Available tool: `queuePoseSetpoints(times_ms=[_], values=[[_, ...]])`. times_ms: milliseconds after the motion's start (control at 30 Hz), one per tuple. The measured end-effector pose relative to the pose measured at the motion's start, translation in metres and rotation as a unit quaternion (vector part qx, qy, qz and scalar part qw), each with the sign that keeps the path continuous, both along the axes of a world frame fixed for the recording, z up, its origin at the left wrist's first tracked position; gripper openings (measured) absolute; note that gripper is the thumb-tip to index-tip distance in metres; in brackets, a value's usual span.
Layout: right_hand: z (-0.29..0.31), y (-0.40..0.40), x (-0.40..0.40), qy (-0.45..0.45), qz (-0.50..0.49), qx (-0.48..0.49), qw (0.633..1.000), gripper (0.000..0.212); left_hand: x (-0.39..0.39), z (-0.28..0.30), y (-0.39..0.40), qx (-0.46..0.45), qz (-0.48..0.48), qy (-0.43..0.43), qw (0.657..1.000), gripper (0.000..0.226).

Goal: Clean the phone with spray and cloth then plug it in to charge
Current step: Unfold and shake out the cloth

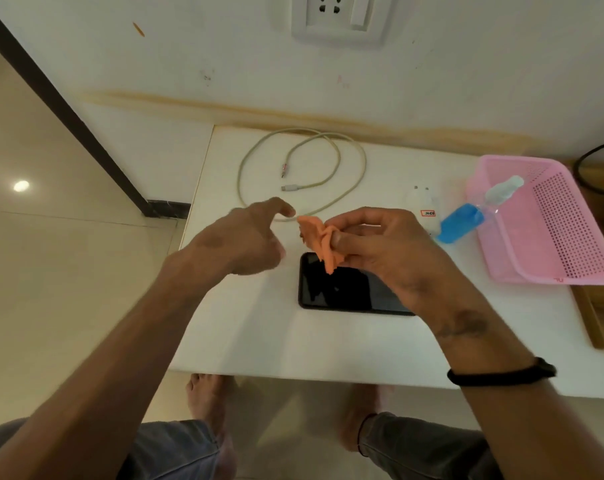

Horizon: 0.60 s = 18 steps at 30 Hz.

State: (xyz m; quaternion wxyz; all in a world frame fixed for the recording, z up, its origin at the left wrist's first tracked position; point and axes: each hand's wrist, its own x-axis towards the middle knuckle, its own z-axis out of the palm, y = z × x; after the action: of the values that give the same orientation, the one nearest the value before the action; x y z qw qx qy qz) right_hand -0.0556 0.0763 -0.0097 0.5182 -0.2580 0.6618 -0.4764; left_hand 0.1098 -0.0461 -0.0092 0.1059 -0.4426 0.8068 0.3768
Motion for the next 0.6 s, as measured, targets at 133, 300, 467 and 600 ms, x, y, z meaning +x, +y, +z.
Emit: queuePoseSetpoints(times_ms=[133, 300, 467, 600], values=[[0.008, 0.000, -0.010, -0.191, -0.046, 0.004, 0.981, 0.022, -0.013, 0.005, 0.005, 0.164, 0.128, 0.232, 0.950, 0.030], [0.009, 0.001, -0.020, -0.214, -0.084, 0.007, 0.973, 0.025, -0.027, 0.009, 0.012, 0.277, 0.205, 0.306, 0.887, 0.043], [0.009, 0.004, -0.026, -0.155, -0.087, 0.030, 0.984, 0.019, -0.022, 0.003, 0.015, 0.235, 0.162, 0.302, 0.910, 0.050], [0.011, 0.006, -0.028, -0.072, -0.099, 0.045, 0.991, 0.013, -0.025, 0.000, 0.016, 0.183, 0.199, 0.307, 0.912, 0.022]])
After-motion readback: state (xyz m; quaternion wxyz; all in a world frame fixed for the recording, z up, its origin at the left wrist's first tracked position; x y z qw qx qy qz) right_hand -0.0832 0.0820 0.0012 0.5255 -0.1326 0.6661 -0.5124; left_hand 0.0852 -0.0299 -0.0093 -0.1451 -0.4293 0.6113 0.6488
